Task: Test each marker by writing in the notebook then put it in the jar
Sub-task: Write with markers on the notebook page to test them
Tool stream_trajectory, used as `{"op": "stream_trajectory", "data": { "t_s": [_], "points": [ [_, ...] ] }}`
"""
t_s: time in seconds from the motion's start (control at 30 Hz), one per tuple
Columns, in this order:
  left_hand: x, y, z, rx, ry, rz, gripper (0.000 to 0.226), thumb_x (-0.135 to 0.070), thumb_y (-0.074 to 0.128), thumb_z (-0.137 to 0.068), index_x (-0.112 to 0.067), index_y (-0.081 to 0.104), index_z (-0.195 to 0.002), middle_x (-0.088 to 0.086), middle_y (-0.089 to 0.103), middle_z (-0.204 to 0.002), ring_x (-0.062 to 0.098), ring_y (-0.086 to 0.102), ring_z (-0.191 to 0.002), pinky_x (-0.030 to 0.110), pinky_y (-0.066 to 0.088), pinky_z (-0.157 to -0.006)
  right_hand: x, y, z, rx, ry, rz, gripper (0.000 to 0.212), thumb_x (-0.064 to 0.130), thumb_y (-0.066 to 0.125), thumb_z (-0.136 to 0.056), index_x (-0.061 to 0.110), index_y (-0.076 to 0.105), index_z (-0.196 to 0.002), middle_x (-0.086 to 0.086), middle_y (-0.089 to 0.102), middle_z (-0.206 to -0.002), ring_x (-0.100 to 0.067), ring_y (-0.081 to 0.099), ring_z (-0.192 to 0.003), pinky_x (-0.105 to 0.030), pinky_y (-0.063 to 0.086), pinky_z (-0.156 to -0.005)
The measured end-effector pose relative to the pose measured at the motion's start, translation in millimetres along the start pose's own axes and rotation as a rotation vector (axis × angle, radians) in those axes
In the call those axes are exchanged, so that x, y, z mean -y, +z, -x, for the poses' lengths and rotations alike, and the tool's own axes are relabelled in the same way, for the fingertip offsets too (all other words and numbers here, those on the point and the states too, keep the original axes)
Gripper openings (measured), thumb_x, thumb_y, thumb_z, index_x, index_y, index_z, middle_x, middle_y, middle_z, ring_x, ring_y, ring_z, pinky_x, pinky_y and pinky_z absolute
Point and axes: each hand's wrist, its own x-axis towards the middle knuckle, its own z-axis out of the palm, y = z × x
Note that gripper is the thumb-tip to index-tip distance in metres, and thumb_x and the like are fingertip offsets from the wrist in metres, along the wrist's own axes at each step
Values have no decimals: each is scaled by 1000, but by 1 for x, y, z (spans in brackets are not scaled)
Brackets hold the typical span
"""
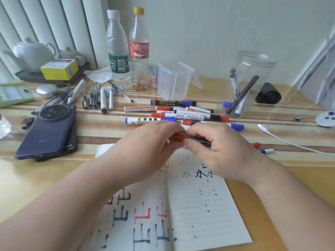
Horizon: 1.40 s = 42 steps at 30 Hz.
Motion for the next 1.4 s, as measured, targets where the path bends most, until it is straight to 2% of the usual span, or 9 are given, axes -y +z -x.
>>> {"op": "stream_trajectory", "data": {
  "t_s": [0.33, 0.43, 0.53, 0.63, 0.77, 0.9, 1.13, 1.23, 1.4],
  "points": [
    [7, -1, 5, 1, -69, 321, 9, -28, 49, -103, -28, 58, -106, -13, 64, -88, 12, 59, -86, 27, 47, -74, 4, 0, 1, 86, 35, -15, 30, 48, 51, -100, 23, 66, -91, 1, 60, -71, -17, 57, -69, -48, 49, -67],
    [9, 2, 4, -114, -97, 424, 10, -27, 51, -103, -26, 61, -102, -13, 67, -90, 12, 62, -87, 30, 49, -76, 0, -2, 1, 75, 113, -37, 33, 62, 49, -92, 41, 57, -116, 14, 70, -89, -10, 65, -84, -45, 53, -77],
    [13, 6, 3, -283, -215, 539, 12, -28, 53, -101, -29, 63, -95, -16, 63, -74, 11, 57, -71, 32, 44, -67, -6, -13, 6, 95, 156, -240, 27, 33, 55, -100, 48, 49, -122, 23, 63, -72, -4, 58, -68, -30, 46, -71],
    [16, 7, 0, -307, -298, 633, 13, -26, 53, -101, -25, 64, -94, -10, 59, -65, 17, 60, -59, 28, 43, -61, -11, -25, 12, 4, 141, -492, 43, 3, 51, -102, 39, 62, -122, -1, 56, -66, -15, 51, -55, -21, 48, -54],
    [16, 9, 0, -122, -299, 654, 15, -20, 54, -102, -24, 65, -93, -3, 61, -73, 29, 68, -59, 36, 50, -57, -21, -29, 10, -217, 170, -776, 33, -1, 48, -99, 15, 77, -100, -20, 65, -73, -34, 60, -57, -41, 47, -50],
    [16, 10, -1, 30, -309, 552, 16, -25, 55, -101, -27, 66, -90, -6, 64, -73, 24, 71, -63, 49, 58, -72, -10, -27, 7, 10, 125, -1202, 39, 4, 56, -77, -1, 61, -116, -37, 64, -88, -51, 68, -83, -45, 57, -63],
    [15, 10, -1, 51, -300, 421, 12, -28, 58, -99, -30, 65, -90, -20, 67, -73, 0, 67, -63, 21, 53, -67, 29, -22, 9, 24, 260, -953, 30, 33, 66, -84, 5, 73, -94, -15, 52, -45, -27, 49, -35, -26, 36, -39],
    [12, 10, 0, 52, -261, 282, 11, -29, 59, -97, -36, 61, -89, -35, 62, -72, -16, 57, -73, 3, 39, -64, 38, -15, 15, 83, 291, -879, 24, 31, 70, -81, 7, 73, -81, -14, 58, -52, -24, 52, -41, -25, 37, -37],
    [14, 12, 0, 72, -231, 197, 9, -34, 58, -96, -35, 66, -98, -24, 65, -86, -8, 57, -82, 12, 43, -74, 30, 11, 36, 57, 349, -762, 4, 11, 68, -75, 9, 65, -76, -16, 60, -60, -28, 57, -54, -35, 45, -46]
  ]
}}
